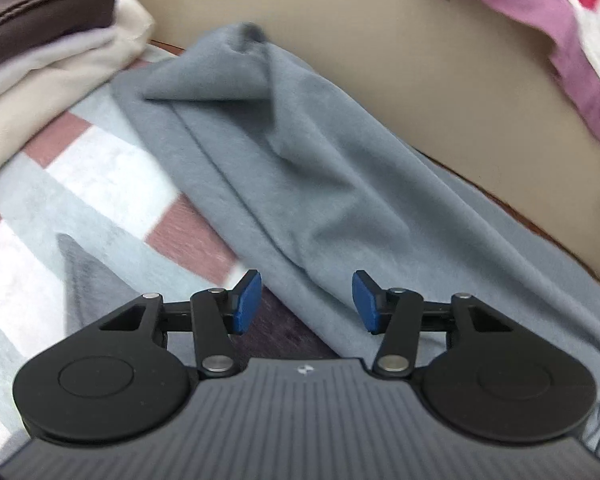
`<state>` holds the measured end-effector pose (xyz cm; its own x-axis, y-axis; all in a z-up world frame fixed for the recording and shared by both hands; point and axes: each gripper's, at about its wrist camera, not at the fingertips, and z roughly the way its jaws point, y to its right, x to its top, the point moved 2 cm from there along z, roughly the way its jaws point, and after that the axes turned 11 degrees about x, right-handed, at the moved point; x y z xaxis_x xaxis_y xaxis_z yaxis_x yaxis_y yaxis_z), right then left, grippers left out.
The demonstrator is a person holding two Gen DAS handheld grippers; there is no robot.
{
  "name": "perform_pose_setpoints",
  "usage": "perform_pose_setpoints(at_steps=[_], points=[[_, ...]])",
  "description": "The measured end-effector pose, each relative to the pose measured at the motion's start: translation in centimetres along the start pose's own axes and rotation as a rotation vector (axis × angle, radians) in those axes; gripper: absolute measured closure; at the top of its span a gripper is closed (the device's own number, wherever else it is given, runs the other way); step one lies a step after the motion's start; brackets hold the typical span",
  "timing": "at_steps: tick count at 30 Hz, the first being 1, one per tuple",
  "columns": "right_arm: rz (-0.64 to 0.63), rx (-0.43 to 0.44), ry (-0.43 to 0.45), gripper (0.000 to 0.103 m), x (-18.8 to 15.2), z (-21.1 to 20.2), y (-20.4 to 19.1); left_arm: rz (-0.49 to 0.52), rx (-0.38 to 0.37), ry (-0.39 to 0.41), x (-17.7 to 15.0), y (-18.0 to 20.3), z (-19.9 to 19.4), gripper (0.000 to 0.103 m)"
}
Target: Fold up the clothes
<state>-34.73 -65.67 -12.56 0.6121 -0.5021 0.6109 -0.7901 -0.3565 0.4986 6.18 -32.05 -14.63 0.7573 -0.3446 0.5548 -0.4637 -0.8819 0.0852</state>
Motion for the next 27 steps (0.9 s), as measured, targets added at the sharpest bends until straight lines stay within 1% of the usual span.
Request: perform_pose_setpoints(at_steps=[1, 2, 3, 4, 5, 7, 9, 11, 12, 13, 14, 15, 17, 19, 21, 23, 24, 27], points=[[0.073, -0.058, -0.038, 0.041, -0.4, 0.8, 2.0, 0.024, 0.000, -0.005, -0.3, 0.5, -0.1, 0.053], [0.123, -0.162, -0.068, 0.040, -0.8, 1.0, 3.7, 0.048, 0.001, -0.010, -0.7, 0.9, -0.2, 0.053], [0.138, -0.230, -0.062, 0.038, -0.8, 0.7, 4.3, 0.064, 0.014, -0.011, -0.9, 1.2, -0.4, 0.053], [0.151, -0.294, -0.051, 0.038, -0.7, 0.4, 4.8, 0.079, 0.027, -0.012, -1.1, 1.4, -0.7, 0.053], [0.156, -0.242, 0.005, 0.038, -0.2, -0.6, 4.6, 0.095, 0.040, -0.013, -1.3, 1.6, -0.9, 0.053], [0.181, -0.066, 0.109, 0.038, 1.0, -2.7, 3.1, 0.088, 0.008, -0.009, -1.4, 1.3, -1.4, 0.053], [0.165, 0.275, 0.258, 0.038, 1.8, -5.5, 0.6, 0.076, -0.003, -0.024, -1.5, 0.7, -1.8, 0.053], [0.036, 0.712, 0.297, 0.041, 2.4, -7.4, -3.2, 0.055, 0.001, -0.038, -1.6, -0.1, -2.0, 0.053], [-0.078, 0.837, 0.315, 0.042, 1.9, -8.5, -5.5, 0.042, 0.003, -0.043, -1.7, -0.4, -2.0, 0.062], [-0.200, 0.950, 0.332, 0.037, 1.4, -9.7, -7.9, 0.049, -0.003, -0.052, -1.8, -0.6, -2.0, 0.070], [-0.342, 0.975, 0.334, 0.034, 0.4, -10.5, -10.7, 0.057, -0.009, -0.061, -1.9, -0.8, -1.9, 0.079], [-0.488, 0.988, 0.334, 0.033, -0.6, -11.4, -13.5, 0.063, 0.000, -0.070, -2.2, -1.0, -2.0, 0.082], [-0.722, 0.890, 0.337, 0.034, -3.2, -11.9, -18.6, 0.067, 0.010, -0.083, -2.8, -1.3, -2.0, 0.086], [-0.819, 0.830, 0.365, 0.035, -4.8, -11.4, -21.6, 0.047, -0.004, -0.089, -3.3, -1.9, -2.1, 0.087], [-0.719, 0.867, 0.400, 0.036, -4.0, -10.4, -21.9, 0.020, 0.001, -0.089, -3.4, -2.6, -2.2, 0.087], [-0.562, 1.003, 0.285, 0.071, -2.1, -9.3, -21.1, -0.007, 0.012, -0.082, -3.4, -3.4, -2.5, 0.087], [-0.489, 1.052, 0.245, 0.100, -1.5, -9.0, -20.6, -0.016, 0.018, -0.076, -3.2, -3.9, -2.7, 0.087], [-0.427, 1.115, 0.261, 0.100, -0.9, -10.5, -17.8, -0.038, 0.036, -0.062, -2.8, -5.2, -3.2, 0.087]])
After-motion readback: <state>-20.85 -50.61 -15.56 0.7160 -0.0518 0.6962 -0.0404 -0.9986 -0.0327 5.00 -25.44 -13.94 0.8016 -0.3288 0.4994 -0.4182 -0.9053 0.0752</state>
